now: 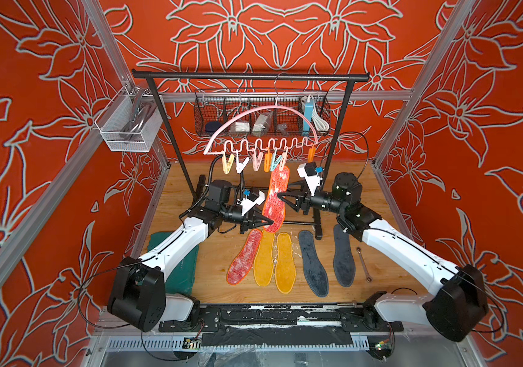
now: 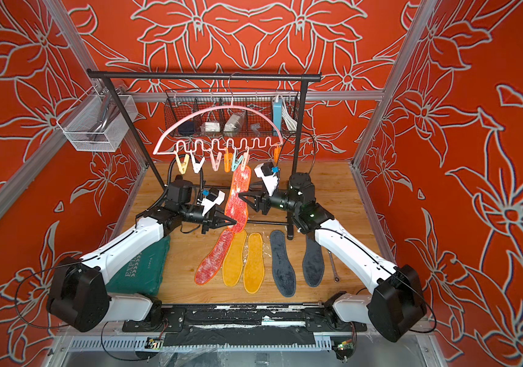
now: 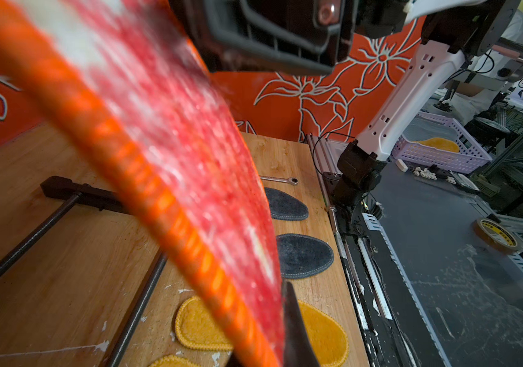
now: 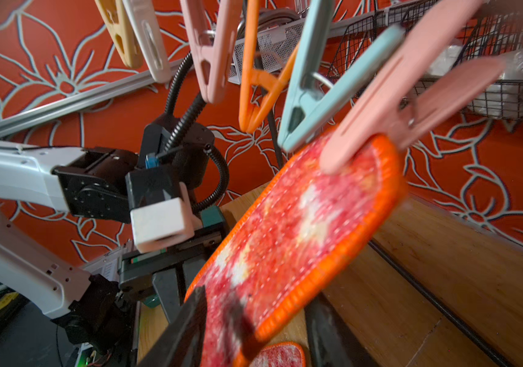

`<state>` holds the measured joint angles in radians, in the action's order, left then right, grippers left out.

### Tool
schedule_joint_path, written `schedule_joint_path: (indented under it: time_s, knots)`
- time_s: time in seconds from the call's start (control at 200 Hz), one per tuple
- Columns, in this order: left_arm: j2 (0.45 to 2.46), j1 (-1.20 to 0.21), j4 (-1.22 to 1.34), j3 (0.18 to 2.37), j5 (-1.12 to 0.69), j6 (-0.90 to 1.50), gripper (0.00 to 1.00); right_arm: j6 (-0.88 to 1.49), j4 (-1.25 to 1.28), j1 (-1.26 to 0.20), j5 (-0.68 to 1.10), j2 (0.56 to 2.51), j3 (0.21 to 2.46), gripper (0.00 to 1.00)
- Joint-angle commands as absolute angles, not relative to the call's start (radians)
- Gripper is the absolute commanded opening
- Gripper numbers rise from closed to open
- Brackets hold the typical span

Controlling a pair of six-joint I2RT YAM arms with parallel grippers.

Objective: Take the shoe insoles off the hanger
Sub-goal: Open the clamp at the hanger.

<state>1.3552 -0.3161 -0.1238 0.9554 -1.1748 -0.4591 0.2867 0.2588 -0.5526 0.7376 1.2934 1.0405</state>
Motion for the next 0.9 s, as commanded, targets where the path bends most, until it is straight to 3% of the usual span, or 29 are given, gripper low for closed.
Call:
schedule_joint_path:
  time_s: [0.0, 0.055, 0.18, 0.746, 0.811, 0.896]
  knots:
    - [1.327, -0.321, -0.174, 0.951, -1.213, -0.500, 0.00, 0.384, 0.275, -0.533, 0.764, 1.306, 1.091, 0.59]
    - [1.321, -0.321, -0.182, 0.949, -1.213, -0.508, 0.00, 0.413, 0.282, -0.526, 0.737, 1.312, 1.110, 0.64]
    - [1.300, -0.321, -0.184, 0.932, -1.205, -0.526, 0.00, 0.459, 0.253, -0.516, 0.720, 1.355, 1.201, 0.66]
    - [1.278, -0.321, -0.229, 0.922, -1.192, -0.600, 0.00, 0.699, 0.291, -0.506, 0.726, 1.552, 1.429, 0.62]
    - [1.274, -0.321, -0.221, 0.916, -1.190, -0.604, 0.00, 0.701, 0.295, -0.506, 0.720, 1.557, 1.429, 0.58]
    - [1.280, -0.321, -0.220, 0.917, -1.189, -0.600, 0.00, 0.702, 0.337, -0.506, 0.738, 1.554, 1.415, 0.44]
